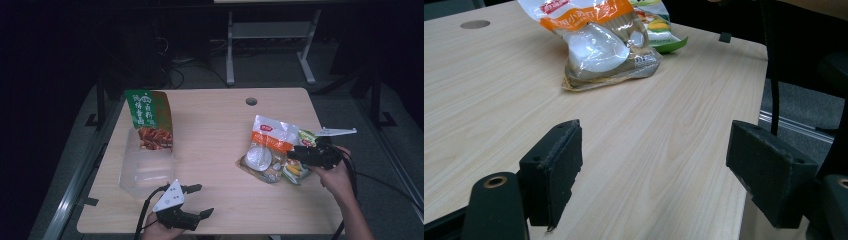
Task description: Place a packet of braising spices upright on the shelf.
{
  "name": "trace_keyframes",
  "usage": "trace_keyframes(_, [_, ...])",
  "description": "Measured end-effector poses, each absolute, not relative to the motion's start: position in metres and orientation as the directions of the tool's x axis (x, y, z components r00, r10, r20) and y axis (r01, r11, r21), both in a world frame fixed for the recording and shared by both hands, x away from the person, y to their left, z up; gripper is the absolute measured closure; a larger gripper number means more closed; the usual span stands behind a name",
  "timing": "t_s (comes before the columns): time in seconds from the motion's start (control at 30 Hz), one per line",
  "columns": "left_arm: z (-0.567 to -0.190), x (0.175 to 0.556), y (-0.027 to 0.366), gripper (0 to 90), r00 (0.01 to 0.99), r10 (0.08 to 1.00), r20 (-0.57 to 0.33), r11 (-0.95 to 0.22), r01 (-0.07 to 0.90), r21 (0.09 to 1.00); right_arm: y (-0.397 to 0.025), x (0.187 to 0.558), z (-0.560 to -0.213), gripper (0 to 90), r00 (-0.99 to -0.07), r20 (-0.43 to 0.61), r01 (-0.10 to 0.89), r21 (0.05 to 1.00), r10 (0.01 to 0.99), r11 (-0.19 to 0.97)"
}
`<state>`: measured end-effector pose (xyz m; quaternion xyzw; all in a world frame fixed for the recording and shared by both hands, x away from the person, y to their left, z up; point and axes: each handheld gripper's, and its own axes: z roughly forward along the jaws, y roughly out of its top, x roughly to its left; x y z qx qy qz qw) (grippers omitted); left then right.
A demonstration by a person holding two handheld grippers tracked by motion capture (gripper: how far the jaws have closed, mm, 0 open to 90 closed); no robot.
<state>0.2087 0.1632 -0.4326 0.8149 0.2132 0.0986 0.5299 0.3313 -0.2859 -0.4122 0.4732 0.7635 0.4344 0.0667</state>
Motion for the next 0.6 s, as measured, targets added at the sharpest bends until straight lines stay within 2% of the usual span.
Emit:
trace_keyframes(0.37, [-0.433,0.208,0.161,22.2,0.891,0.449,-0.071,-0.347,0.247,0.905,-0.292,0.347,-0.422,51.6,-0.499,0.328,0.684,0.717,0.802,0.133])
trace_keyframes(0.6, [-0.433,0.209,0.161,22.3,0.893,0.445,-0.075,-0.347,0.249,0.904,-0.279,0.362,-0.427,61.8,-0.489,0.362,0.705,0.7,0.793,0.116])
